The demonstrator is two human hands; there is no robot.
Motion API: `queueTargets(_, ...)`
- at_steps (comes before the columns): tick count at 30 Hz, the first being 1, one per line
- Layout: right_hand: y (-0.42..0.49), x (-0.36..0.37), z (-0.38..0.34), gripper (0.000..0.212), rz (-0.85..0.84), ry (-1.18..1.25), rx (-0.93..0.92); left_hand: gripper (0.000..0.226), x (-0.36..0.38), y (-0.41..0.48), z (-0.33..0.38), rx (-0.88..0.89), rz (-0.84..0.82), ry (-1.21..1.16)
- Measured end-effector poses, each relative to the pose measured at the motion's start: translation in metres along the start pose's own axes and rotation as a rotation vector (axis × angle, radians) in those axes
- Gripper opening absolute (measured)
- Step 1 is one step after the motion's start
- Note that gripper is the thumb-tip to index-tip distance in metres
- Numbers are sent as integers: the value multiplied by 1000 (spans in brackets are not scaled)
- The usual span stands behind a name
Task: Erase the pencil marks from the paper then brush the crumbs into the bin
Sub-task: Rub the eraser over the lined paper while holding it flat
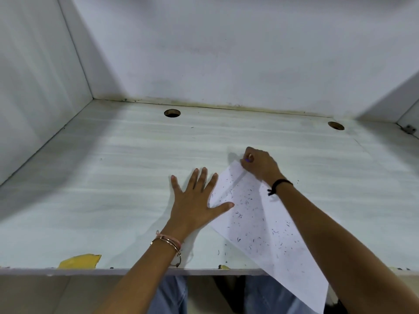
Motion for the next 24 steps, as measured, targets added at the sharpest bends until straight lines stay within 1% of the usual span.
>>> queueTargets(1,7,0,5,13,-18,-13,22,94,0,0,0,2,2,2)
queueTargets(3,11,-2,10,13,-4,14,6,94,0,0,1,6,8,6)
queueTargets(5,3,-11,13,20,41,163,-11,93,1,1,1,5,-4,-2)
queueTargets(7,-9,-22,20,22,63,321,-2,93,1,1,1,1,-7,-9)
queueTargets(10,-30,-31,28,20,32,510,34,91,0,2,1,-9,9,-5)
queueTargets(11,-34,-31,29,21,22,533,34,91,0,2,1,-13,12,0)
queueTargets(14,-41,-33,27,30,5,423,-29,90,0,2,0,-20,14,8)
queueTargets(17,-46,-31,23,26,-66,425,-110,90,0,3,1,-22,17,16)
queueTargets(19,-49,-32,21,32,-82,403,-134,90,0,4,0,-21,25,20)
queueTargets(21,-49,-36,24,30,-73,422,-142,90,1,5,-1,-22,20,27)
queueTargets(24,-39,-48,38,25,12,388,-128,91,1,4,-1,-27,7,42)
Point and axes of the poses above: each hand's wrist, its own y-axis towards the middle knuckle, its own x-axis out of the palm, z = x × y, the point moved 6 cm from there along y, towards the middle knuckle, and after that the axes turned 3 degrees about y, right-handed, at the moved point
